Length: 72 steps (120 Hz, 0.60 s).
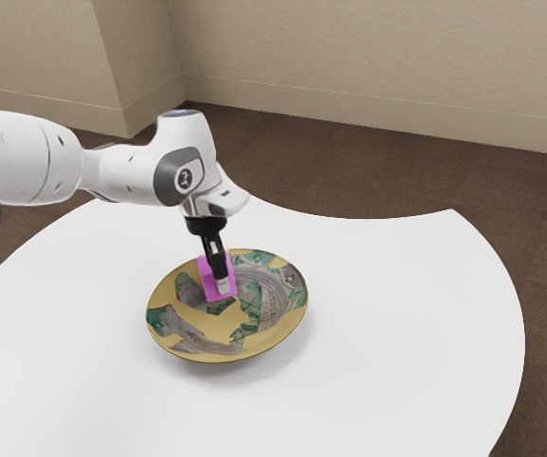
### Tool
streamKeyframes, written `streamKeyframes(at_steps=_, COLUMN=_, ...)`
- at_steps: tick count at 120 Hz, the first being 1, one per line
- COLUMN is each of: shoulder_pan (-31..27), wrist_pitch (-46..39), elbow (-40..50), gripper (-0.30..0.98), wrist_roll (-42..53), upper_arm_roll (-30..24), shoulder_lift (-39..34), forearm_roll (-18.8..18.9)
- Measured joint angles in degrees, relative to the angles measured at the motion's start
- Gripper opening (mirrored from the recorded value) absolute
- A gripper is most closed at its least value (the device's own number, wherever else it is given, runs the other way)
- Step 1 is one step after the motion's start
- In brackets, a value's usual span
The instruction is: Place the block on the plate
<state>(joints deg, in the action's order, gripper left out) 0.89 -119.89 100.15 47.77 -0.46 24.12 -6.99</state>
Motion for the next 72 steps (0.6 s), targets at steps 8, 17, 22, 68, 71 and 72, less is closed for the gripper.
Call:
streamKeyframes(at_steps=8, shoulder_pan=0.06, wrist_pitch=-0.20, elbow=0.06, gripper=0.47, wrist_roll=0.04, upper_arm_roll=-0.37, shoulder_lift=0.24, forearm_roll=0.10)
streamKeyframes(at_steps=17, shoulder_pan=0.08, wrist_pitch=-0.25, elbow=-0.13, gripper=0.52, wrist_roll=0.10, upper_arm_roll=-0.53, shoulder_lift=-0.07, forearm_roll=0.19)
streamKeyframes(at_steps=22, shoulder_pan=0.08, wrist_pitch=-0.14, elbow=-0.34, gripper=0.55, wrist_roll=0.13, upper_arm_roll=-0.56, shoulder_lift=-0.68, forearm_roll=0.25)
streamKeyframes(at_steps=68, shoulder_pan=2.78, wrist_pitch=8.73, elbow=-7.46, gripper=0.66, wrist_roll=0.17, upper_arm_roll=-0.65, shoulder_lift=-8.18, forearm_roll=7.10)
streamKeyframes(at_steps=71, shoulder_pan=2.79, wrist_pitch=9.60, elbow=-8.40, gripper=0.67, wrist_roll=0.17, upper_arm_roll=-0.69, shoulder_lift=-8.21, forearm_roll=7.66)
streamKeyframes(at_steps=72, shoulder_pan=2.79, wrist_pitch=9.87, elbow=-8.63, gripper=0.67, wrist_roll=0.16, upper_arm_roll=-0.70, shoulder_lift=-8.22, forearm_roll=7.86)
